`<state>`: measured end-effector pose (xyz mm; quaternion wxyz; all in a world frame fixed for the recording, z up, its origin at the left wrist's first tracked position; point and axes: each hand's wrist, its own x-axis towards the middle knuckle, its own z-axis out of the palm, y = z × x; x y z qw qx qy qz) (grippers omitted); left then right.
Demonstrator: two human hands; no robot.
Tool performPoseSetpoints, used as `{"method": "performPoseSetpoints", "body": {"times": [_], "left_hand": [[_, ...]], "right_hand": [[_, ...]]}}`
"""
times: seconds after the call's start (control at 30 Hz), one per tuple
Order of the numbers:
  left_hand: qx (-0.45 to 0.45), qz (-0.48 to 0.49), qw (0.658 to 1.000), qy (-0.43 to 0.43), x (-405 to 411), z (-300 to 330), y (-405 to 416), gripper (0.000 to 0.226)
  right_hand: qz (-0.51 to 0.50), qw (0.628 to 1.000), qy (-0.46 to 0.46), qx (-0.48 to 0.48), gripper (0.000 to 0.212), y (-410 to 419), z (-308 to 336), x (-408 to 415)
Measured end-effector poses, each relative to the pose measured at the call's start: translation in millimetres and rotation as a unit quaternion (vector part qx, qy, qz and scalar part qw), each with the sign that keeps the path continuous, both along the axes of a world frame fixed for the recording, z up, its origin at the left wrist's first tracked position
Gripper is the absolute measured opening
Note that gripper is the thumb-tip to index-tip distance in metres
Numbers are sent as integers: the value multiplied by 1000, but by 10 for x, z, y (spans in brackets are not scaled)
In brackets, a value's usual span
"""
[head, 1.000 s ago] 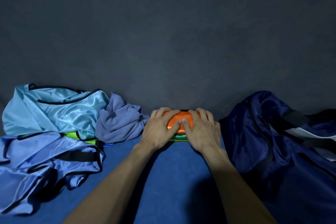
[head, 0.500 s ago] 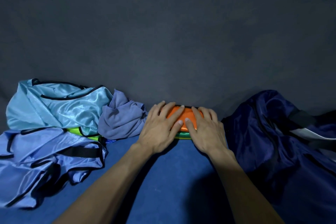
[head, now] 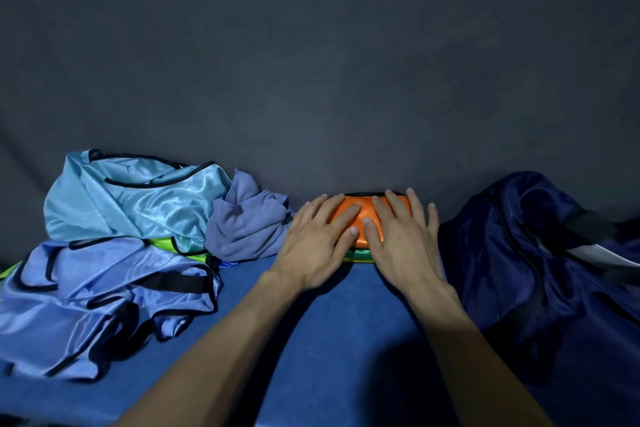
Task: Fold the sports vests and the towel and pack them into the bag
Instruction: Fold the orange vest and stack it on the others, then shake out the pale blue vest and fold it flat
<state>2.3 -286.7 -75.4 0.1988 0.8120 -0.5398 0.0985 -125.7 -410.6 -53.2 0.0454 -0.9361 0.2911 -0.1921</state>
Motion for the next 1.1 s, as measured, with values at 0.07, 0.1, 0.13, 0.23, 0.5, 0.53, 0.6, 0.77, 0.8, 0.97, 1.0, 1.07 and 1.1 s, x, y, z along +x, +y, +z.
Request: {"method": "performPoseSetpoints", "body": {"times": [0.07,0.1,0.13,0.23,0.5,0.53,0.6,0.77,0.8,0.97,1.0,1.07,1.1], "left_hand": [[2,-3,1000,3,-1,8,9,53],[4,-3,1000,6,2,20,19,54],[5,-4,1000,8,9,35,35,54],[-5,-12,1000,-5,63,106,161,52],[32,111,993,-28,374,760,1304,23],[65,169,983,-13,443,814,1548,19],[108,270,957,11,580,864,2058,18],[140,414,899,43,717,790,2867,52],[150,418,894,62,722,714,2931,60],[101,410,901,100,626,383,3049,19],[75,413,903,95,609,374,3050,14],[35,402,910,94,592,390,3042,11],[1,386,917,99,595,407,3037,12]], "right_hand": [[2,1000,-6,-8,78,17,5,12],[3,1000,-8,-9,76,26,11,17],[5,1000,-10,-9,74,38,19,20],[24,999,-19,-19,71,99,31,29],[158,984,-53,-59,55,621,28,160],[176,981,-57,-61,54,705,24,158],[203,975,-68,-52,52,851,18,128],[229,968,-98,-3,54,1107,48,-22],[232,968,-93,8,56,1156,52,-54],[238,966,-61,80,53,1427,107,-222],[238,966,-57,87,50,1482,118,-256],[236,966,-39,101,47,1583,126,-314],[236,965,-31,108,48,1621,127,-336]]}}
